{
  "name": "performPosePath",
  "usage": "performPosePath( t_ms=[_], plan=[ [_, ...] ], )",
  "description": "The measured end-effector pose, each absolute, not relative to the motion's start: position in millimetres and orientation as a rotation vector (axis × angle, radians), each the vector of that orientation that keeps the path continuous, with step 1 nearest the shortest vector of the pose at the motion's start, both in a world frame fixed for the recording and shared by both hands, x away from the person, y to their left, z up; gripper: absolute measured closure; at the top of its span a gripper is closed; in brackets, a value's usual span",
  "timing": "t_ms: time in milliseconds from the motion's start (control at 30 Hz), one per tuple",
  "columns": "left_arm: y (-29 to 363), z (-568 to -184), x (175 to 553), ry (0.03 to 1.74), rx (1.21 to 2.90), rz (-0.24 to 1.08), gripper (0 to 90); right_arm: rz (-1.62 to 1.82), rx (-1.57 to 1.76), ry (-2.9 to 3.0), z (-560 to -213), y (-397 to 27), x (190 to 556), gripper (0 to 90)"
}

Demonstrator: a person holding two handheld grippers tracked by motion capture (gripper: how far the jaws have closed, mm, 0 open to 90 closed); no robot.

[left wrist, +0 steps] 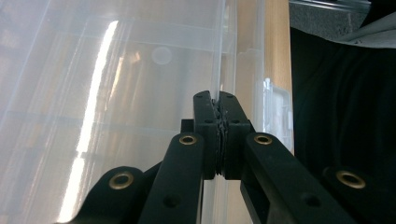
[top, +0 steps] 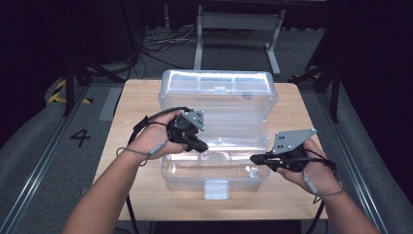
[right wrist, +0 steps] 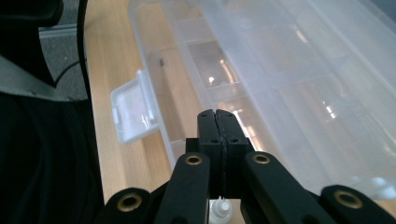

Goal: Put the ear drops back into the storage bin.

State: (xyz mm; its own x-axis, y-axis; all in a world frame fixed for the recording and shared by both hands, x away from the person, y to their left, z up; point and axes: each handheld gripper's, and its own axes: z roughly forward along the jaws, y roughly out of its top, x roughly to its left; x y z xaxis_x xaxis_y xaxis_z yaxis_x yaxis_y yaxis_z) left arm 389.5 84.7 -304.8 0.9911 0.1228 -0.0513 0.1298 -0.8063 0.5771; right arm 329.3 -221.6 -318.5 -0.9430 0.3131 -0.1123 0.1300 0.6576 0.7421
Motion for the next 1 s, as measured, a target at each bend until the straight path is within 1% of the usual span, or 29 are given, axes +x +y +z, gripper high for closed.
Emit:
performPosePath(
  t_ms=[233, 433, 567, 1000],
  plan=[
    [84.4, -305.3, 386.7, 0.179, 2.521, -0.001, 88.1, 1.267, 0.473, 2.561, -314.0, -233.8, 335.9, 90.0],
    [89.3, -310.5, 385.4, 0.197, 2.481, -0.026, 87.9, 1.357, 0.552, 2.496, -313.0, -242.1, 341.2, 90.0],
    [89.7, -311.4, 383.7, 0.197, 2.475, -0.014, 87.9, 1.416, 0.620, 2.446, -312.2, -248.7, 347.5, 90.0],
    [89.3, -312.3, 379.9, 0.202, 2.480, 0.006, 87.8, 1.514, 0.754, 2.350, -312.6, -262.7, 359.6, 90.0]
  ],
)
